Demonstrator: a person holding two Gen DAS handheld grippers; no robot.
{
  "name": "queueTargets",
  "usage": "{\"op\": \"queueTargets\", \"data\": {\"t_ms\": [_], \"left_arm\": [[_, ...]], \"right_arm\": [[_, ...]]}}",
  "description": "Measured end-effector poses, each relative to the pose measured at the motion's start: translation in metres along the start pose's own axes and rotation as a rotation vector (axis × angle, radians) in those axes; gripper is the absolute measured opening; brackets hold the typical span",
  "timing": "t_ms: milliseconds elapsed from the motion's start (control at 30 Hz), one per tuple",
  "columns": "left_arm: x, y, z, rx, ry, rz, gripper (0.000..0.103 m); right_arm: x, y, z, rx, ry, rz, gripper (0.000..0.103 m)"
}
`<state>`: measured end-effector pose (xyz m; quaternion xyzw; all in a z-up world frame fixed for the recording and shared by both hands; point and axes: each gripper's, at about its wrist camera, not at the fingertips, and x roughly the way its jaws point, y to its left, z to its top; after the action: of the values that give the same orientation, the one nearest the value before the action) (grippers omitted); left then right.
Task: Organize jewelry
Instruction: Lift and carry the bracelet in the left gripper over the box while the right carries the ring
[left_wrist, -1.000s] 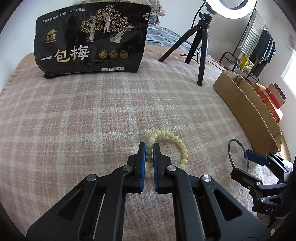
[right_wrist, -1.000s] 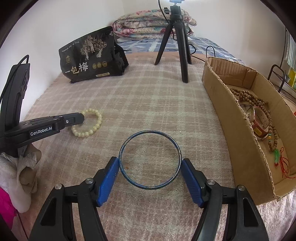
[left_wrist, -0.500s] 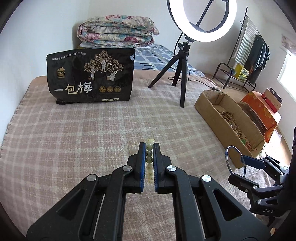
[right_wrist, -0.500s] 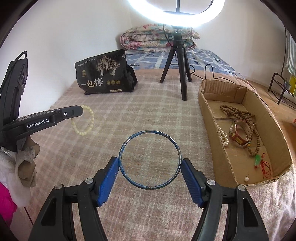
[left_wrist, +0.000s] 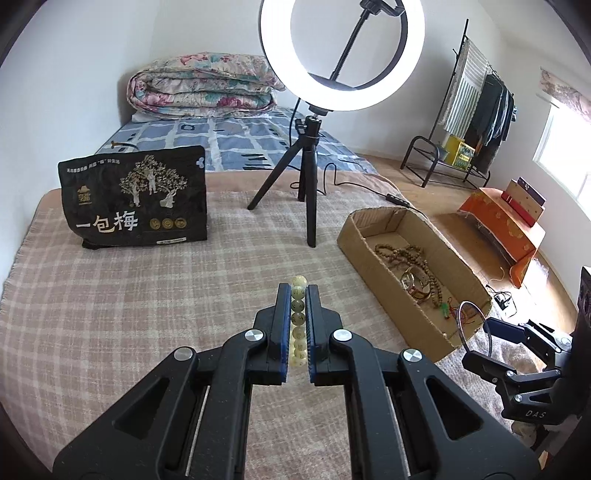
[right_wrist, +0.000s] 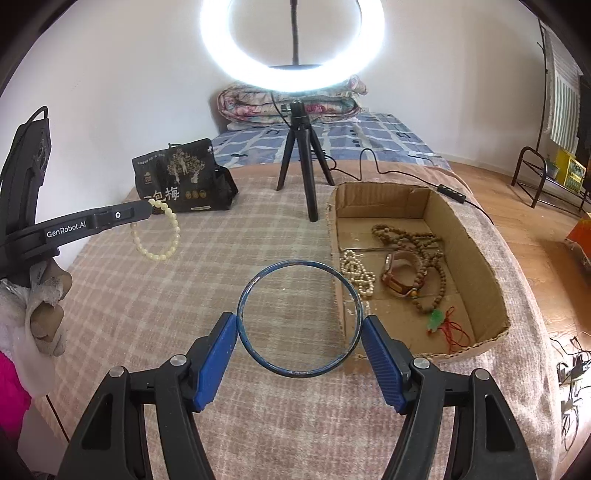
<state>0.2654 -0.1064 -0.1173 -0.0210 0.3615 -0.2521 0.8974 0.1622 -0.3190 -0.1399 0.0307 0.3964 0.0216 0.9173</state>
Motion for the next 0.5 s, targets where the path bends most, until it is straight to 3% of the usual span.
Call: {"op": "queueTargets", "data": {"t_ms": [500], "left_arm": [[0.05, -0.062, 0.04, 0.026, -0.021, -0.072, 0.005]], "right_arm": [[0.002, -0.072, 0.004, 0.056, 0.0, -0.063, 0.071]]}}
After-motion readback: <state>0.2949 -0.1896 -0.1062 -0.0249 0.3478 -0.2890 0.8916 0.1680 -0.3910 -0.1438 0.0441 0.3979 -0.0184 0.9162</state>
